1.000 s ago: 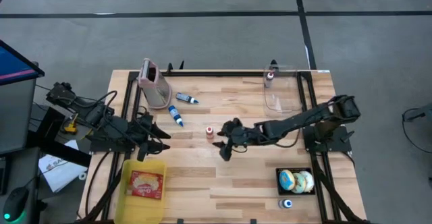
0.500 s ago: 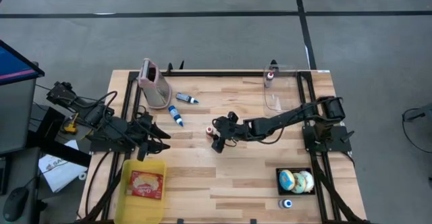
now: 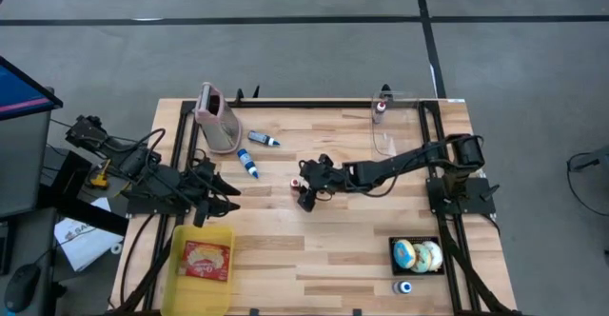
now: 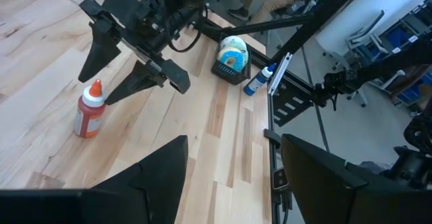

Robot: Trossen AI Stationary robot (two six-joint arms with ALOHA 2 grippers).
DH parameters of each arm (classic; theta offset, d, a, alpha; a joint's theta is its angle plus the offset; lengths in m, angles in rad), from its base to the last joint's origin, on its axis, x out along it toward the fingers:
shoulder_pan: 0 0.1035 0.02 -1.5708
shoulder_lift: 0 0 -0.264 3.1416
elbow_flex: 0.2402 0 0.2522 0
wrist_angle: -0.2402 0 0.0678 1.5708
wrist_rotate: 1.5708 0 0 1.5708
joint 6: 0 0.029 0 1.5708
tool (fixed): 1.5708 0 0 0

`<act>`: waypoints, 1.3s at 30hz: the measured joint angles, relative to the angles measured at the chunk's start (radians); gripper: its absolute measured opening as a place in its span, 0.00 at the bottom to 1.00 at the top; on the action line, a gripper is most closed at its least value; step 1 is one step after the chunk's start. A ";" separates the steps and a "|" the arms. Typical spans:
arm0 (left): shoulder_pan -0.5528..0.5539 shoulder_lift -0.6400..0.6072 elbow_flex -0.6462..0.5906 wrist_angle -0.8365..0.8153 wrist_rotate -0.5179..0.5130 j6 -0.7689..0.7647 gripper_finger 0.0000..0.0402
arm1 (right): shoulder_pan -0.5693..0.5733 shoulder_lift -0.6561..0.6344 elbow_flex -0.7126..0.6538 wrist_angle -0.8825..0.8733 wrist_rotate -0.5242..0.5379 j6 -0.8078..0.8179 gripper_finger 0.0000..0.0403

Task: Pick & Place Food Item
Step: Put the orange food coloring bottle into the transparent bin

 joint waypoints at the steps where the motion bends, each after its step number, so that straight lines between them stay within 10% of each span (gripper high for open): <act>1: 0.000 0.000 0.000 -0.001 0.000 0.000 0.58 | 0.000 0.000 0.000 0.000 -0.003 0.000 0.58; 39: 0.000 0.000 0.000 -0.003 -0.006 0.008 0.58 | -0.024 0.000 0.000 0.030 -0.089 -0.060 0.55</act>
